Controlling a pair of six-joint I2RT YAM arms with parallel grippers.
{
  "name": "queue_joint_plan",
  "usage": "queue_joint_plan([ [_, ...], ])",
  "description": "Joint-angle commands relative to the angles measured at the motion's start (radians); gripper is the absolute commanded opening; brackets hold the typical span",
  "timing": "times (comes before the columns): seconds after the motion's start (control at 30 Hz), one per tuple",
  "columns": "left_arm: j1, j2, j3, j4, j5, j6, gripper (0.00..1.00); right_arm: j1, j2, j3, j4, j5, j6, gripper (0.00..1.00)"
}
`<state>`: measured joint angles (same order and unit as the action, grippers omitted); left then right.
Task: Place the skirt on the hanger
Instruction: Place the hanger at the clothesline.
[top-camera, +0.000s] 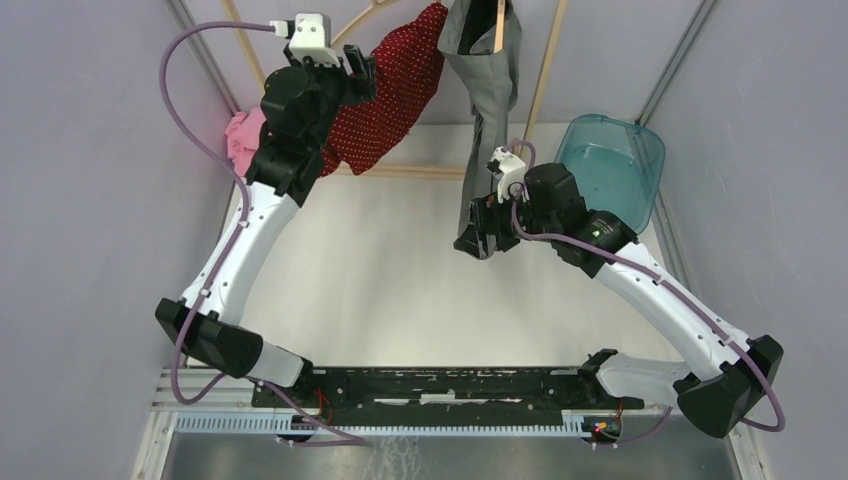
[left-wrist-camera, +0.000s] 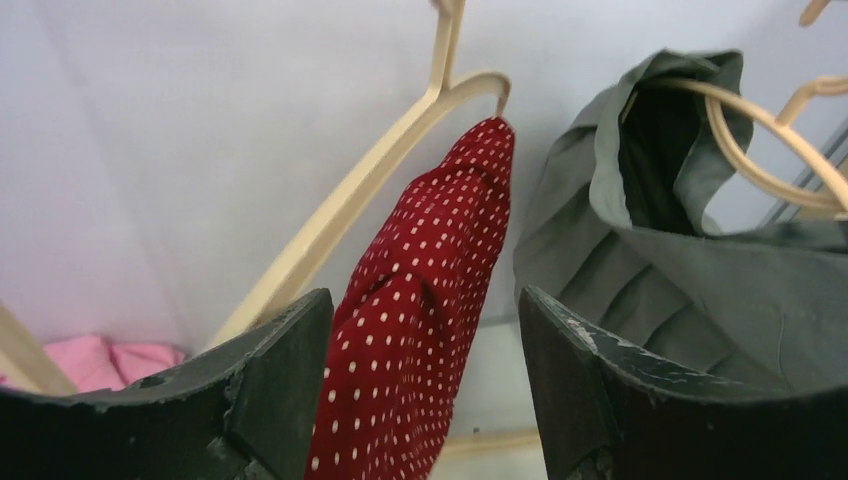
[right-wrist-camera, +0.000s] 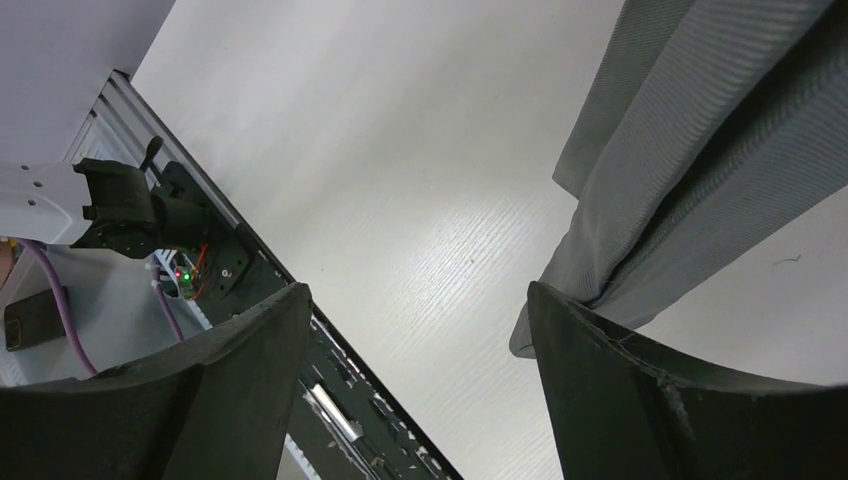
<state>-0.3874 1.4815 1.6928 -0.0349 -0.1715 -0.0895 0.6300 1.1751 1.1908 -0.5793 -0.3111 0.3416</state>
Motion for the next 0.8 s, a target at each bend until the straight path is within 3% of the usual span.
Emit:
queue_joint_plan([
  [0.0,0.006,-0.1,-0.09,-0.031,0.045,-0.056,0.76,-0.003,-0.05,-0.027,0.056,-0.036,0.042,0.85],
  [0.1,0.005,-0.143,-0.152,-0.028,0.061,-0.066,0.8,-0.002,-0.066,-0.045,0.057,-0.037,0.06,0.87],
  [0.13,0.007,-0.151,-0.163,-0.028,0.076,-0.068,0.96,-0.003,-0.073,-0.05,0.058,-0.038,0.064,0.87],
  [0.17,0.006,-0.156,-0.166,-0.037,0.085,-0.071,1.0,-0.003,-0.076,-0.053,0.057,-0.041,0.068,0.88],
  [0.53,0.005,-0.315,-0.245,-0.175,0.096,-0.134,0.99,-0.002,-0.167,-0.145,0.021,-0.031,0.084,1.0],
  [0.77,0.005,-0.514,-0.467,-0.244,0.025,-0.205,0.99,-0.003,-0.281,-0.238,-0.05,0.089,0.083,1.0],
])
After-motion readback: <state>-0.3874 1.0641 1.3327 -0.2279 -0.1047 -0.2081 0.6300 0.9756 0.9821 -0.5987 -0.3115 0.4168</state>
